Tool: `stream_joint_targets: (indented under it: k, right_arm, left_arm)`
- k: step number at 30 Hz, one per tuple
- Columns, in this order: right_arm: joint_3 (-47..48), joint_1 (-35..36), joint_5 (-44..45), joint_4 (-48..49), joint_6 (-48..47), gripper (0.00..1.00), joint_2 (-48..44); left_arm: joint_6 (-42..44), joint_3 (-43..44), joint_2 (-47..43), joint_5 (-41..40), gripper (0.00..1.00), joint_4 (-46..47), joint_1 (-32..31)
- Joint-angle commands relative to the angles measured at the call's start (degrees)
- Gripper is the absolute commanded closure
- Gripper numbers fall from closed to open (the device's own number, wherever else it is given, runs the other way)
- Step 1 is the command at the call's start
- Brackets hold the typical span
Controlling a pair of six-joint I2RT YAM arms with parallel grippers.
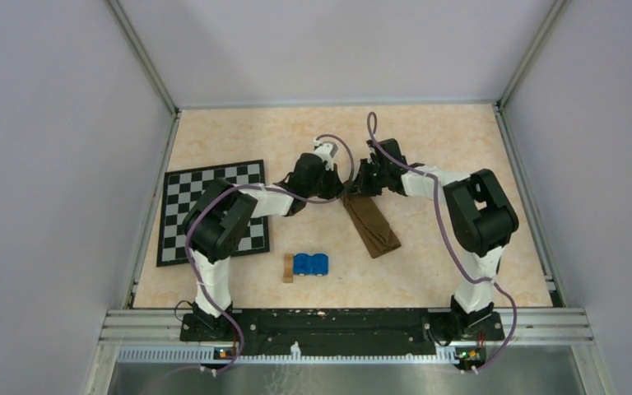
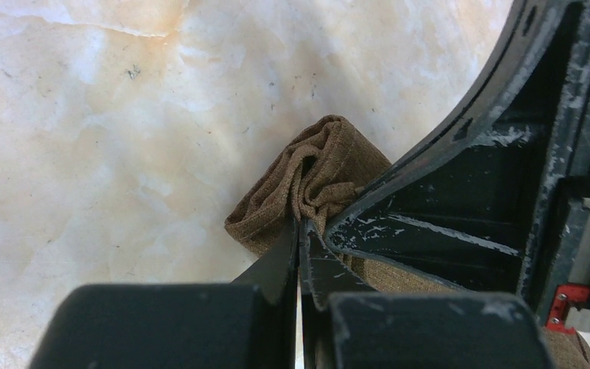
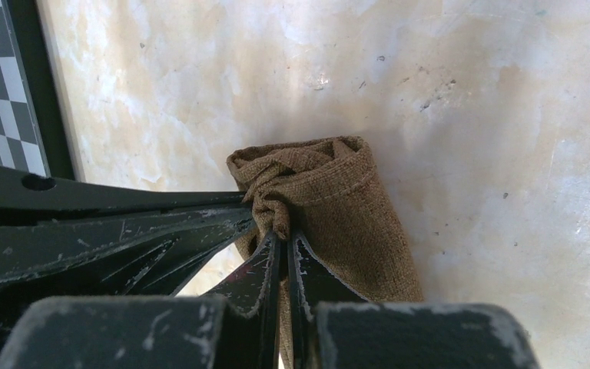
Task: Fold the napkin into a case and place the utensils inside
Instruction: Stuff the top corner of the smaller-rectangle-folded napkin into the folded napkin.
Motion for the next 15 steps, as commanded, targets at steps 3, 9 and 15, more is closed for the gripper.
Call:
stream_joint_targets:
  k: [3,9,15]
  right_arm:
    - [2.2,0.8,-0.5,5.4,4.5,1.00,4.6]
    - [-0.9,0.9,-3.9,7.3,2.7,1.00,2.6]
    - [-2.1,1.4,-5.4,6.3,1.2,1.00,1.3]
  left_arm:
    - [-0.8,-2.1,-4.3,3.3,1.00,7.8,-1.5]
    - [-4.5,-2.6,-3.8,-1.8,1.00,4.3,0.4]
    - [-2.2,-2.0,-5.7,0.1,1.00,5.6,0.3]
